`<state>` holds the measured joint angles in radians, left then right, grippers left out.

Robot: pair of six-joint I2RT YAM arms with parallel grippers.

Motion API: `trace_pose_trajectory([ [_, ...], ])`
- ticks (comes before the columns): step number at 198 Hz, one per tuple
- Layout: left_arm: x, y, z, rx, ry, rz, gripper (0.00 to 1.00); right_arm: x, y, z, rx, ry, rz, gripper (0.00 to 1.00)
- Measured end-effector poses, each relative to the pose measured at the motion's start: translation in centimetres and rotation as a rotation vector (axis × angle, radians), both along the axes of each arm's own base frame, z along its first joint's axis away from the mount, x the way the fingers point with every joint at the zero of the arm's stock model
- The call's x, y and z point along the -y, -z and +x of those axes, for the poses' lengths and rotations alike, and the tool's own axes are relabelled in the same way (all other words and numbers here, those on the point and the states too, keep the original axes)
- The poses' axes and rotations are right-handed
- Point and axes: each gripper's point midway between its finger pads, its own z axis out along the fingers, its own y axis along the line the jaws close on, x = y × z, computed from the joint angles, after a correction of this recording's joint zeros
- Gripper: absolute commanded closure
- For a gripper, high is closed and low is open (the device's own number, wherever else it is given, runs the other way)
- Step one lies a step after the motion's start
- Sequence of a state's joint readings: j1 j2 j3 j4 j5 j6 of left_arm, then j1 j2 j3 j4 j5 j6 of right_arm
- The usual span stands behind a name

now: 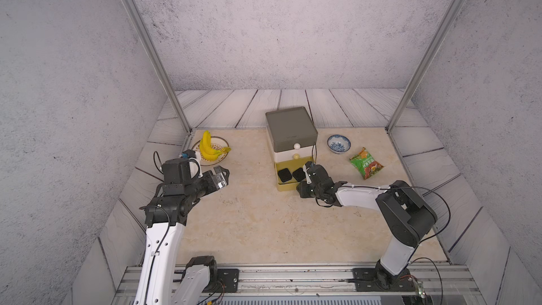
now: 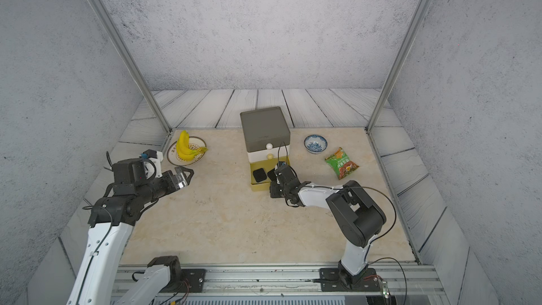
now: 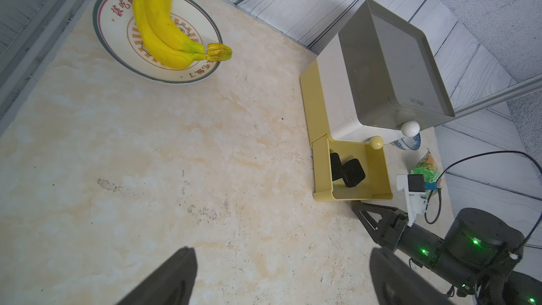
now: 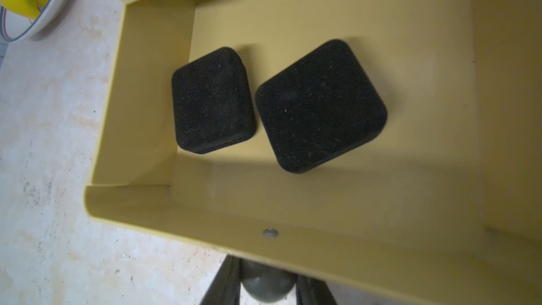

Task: Place the brooch boxes into the drawer by color
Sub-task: Close the drawer in the storage box.

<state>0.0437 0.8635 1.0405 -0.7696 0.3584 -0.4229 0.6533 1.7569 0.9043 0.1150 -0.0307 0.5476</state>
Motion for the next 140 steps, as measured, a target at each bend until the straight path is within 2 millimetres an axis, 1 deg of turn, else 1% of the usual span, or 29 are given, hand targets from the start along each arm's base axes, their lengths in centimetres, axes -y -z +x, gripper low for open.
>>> trace_pose_trajectory([
  [27,-0.1,0.1,0.4,0.0,-0.003,0.003,0.02,0.5,-1.2,1.7,0.045,0.015,-0.013,0.84],
  [46,-0.1,0.2,0.7,-0.001,-0.005,0.005,0.02,0.8,-0.9,2.5,0.044,0.014,-0.03,0.84],
  [76,-0.2,0.5,1.2,0.008,-0.006,0.006,0.02,0.3,-0.8,4.8,0.074,0.015,-0.028,0.81],
  [90,-0.2,0.7,1.5,0.008,-0.007,0.006,0.02,0.0,-0.7,5.9,0.086,0.015,-0.021,0.76],
  [96,-0.2,0.9,1.6,0.005,-0.008,0.006,0.02,-0.1,-0.7,6.3,0.094,0.018,-0.016,0.72],
  [109,-0.3,1.3,1.9,-0.005,-0.009,0.007,0.02,-0.4,-0.7,7.3,0.111,0.021,-0.003,0.57],
  [117,-0.3,1.5,2.1,-0.011,-0.01,0.007,0.02,-0.5,-0.7,7.8,0.117,0.026,0.004,0.51],
  [140,-0.3,1.8,2.5,-0.017,-0.011,0.008,0.02,0.0,-1.1,8.6,0.142,0.037,0.016,0.43],
])
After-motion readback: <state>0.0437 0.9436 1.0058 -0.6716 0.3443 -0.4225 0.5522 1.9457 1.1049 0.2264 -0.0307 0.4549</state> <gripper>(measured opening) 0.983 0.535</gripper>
